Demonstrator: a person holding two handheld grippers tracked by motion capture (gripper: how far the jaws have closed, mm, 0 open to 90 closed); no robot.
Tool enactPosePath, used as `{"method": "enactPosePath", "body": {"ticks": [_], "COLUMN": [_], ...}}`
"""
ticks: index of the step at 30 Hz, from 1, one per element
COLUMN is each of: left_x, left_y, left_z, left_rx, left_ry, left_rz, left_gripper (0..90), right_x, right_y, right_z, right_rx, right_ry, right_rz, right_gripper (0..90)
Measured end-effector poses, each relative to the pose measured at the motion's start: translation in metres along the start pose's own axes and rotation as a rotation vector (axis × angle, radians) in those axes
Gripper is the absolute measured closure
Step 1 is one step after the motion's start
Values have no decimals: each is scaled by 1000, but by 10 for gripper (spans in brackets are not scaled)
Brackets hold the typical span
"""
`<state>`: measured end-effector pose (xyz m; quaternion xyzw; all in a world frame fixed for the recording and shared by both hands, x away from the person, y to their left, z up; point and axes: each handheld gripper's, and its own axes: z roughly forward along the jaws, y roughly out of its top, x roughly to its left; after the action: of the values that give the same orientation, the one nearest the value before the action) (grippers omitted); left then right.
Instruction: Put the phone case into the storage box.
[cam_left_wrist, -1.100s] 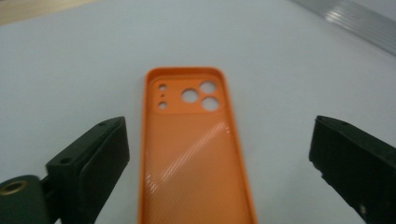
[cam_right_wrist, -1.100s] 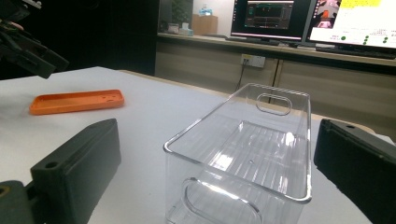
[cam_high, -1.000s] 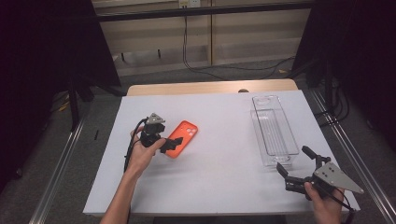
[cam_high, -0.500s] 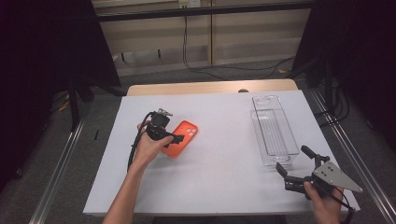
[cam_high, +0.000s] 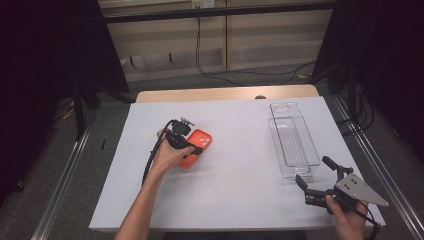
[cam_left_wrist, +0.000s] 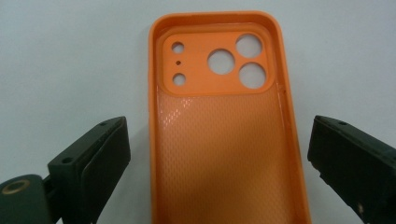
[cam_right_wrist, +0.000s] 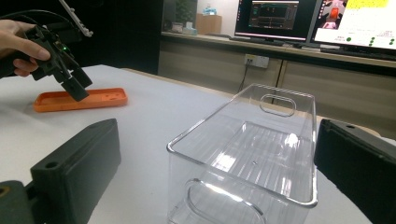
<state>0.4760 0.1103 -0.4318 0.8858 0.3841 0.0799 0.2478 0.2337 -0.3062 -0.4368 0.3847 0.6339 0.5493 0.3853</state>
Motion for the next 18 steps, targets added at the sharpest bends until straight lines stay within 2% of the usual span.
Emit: {"method": "enactPosePath", "body": {"ticks": [5, 6, 10, 14, 18], "left_x": [1, -1, -6, -6, -5], "left_y": [2, 1, 2, 2, 2], "left_z": [6, 7, 13, 14, 16], "left_rx": [19, 18, 51, 52, 50], "left_ry": [-2, 2, 38, 34, 31], "left_rz": [6, -3, 25, 10, 33], "left_gripper": [58, 57, 54, 47, 27], "right_x": [0, 0, 0, 0, 1], "right_y": [0, 0, 0, 0, 0], "right_z": [0, 0, 0, 0, 0], "right_rx": [3, 4, 4, 5, 7], "right_ry": [0, -1, 2, 3, 3], "right_rz": [-2, -2, -4, -9, -10], "right_gripper": [3, 4, 3, 3, 3]}}
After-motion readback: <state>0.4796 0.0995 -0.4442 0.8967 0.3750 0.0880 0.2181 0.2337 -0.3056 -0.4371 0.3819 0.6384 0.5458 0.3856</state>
